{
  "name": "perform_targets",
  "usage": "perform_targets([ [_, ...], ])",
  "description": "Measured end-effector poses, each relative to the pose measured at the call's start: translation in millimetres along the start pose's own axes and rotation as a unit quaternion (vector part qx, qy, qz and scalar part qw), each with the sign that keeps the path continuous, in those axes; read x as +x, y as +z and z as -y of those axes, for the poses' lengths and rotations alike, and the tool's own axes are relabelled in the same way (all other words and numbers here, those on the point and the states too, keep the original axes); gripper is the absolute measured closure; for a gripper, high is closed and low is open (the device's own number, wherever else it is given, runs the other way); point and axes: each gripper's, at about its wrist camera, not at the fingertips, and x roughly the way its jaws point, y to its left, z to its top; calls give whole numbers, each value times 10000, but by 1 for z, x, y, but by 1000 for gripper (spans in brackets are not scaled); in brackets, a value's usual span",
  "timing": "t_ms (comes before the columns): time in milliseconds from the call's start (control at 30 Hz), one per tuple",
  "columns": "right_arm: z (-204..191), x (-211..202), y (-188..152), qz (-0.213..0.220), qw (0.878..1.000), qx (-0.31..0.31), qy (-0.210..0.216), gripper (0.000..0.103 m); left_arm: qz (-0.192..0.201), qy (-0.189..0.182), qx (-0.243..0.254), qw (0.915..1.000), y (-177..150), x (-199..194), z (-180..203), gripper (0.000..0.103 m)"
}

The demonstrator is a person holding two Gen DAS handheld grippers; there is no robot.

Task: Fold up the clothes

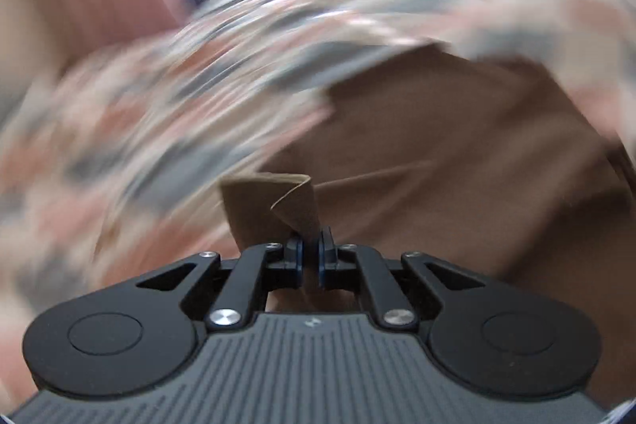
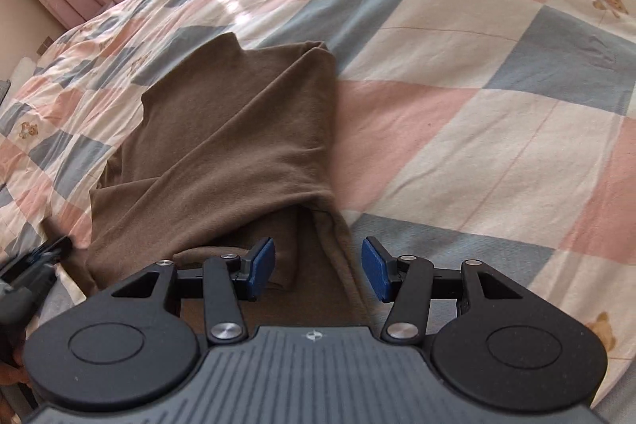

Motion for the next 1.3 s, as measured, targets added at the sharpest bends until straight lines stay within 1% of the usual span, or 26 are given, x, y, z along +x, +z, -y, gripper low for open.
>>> perform_targets([
  [33,2,0,0,-8,10000,-2,0,51,30,-160,507,9986,-1,3,18,93],
  [67,4,0,1,-29,10000,-8,16,51,-24,-259,764,9967,-4,8,29,88],
  [133,8,-1,2,-34,10000,-48,59,51,-121,-442,1176,9920,-9,17,47,88],
  [167,9,-2,2,-21,9999,-83,84,50,-136,-503,1022,9934,-12,17,42,87],
  [233,10,-3,4,38,9997,-201,136,49,-161,-803,367,9960,-9,12,20,74],
  [267,9,-3,4,59,9994,-272,192,49,-108,-1039,-71,9945,-9,4,3,66],
  [300,7,-2,5,83,9990,-352,255,49,-11,-1283,-511,9904,-10,-6,-13,67],
  [333,3,-1,6,119,9982,-470,344,49,107,-1501,-913,9844,-9,-12,-28,68],
  [367,-2,0,8,167,9971,-596,434,49,216,-1690,-1303,9767,-9,-17,-43,76],
  [400,-8,1,10,259,9954,-754,525,49,289,-1798,-1662,9691,-10,-19,-56,90],
  [433,-14,2,12,351,9933,-913,616,49,285,-1848,-1950,9628,-11,-16,-65,94],
  [500,-26,6,16,523,9881,-1219,785,49,55,-1792,-2217,9585,-11,2,-70,98],
  [533,-30,12,17,526,9859,-1354,831,49,-34,-1765,-2312,9568,-11,10,-72,99],
  [567,-33,19,18,501,9839,-1487,860,50,-50,-1742,-2307,9573,-11,14,-73,98],
  [600,-34,30,19,354,9830,-1618,789,50,-66,-1718,-2302,9578,-11,18,-74,98],
  [700,-30,58,17,-128,9795,-1987,319,50,-115,-1649,-2287,9594,-11,29,-75,96],
  [833,-25,42,28,108,9812,-1845,555,50,-179,-1555,-2266,9613,-12,45,-78,91],
  [867,-24,41,31,129,9814,-1812,613,49,-274,-1541,-2203,9628,-12,52,-77,89],
  [933,-23,57,37,-275,9811,-1843,513,49,-911,-1491,-1600,9715,-14,80,-68,88],
  [967,-23,59,45,-379,9802,-1866,545,49,-943,-1540,-1383,9738,-12,84,-68,89],
  [1000,-22,62,53,-482,9791,-1888,576,50,-833,-1702,-1324,9729,-5,83,-75,89],
  [1033,-22,64,62,-545,9782,-1905,627,50,-700,-1872,-1381,9700,4,82,-87,89],
  [1100,-24,61,92,-335,9773,-1894,883,50,-439,-2098,-1633,9630,22,87,-115,88],
  [1167,-25,59,122,-132,9757,-1874,1131,50,-322,-2232,-2040,9526,39,110,-143,86],
  [1233,-32,77,155,-81,9740,-1869,1277,50,-330,-2327,-2310,9441,56,137,-162,84],
  [1300,-44,100,185,-10,9712,-1952,1363,50,-399,-2434,-2388,9392,74,172,-168,74],
])
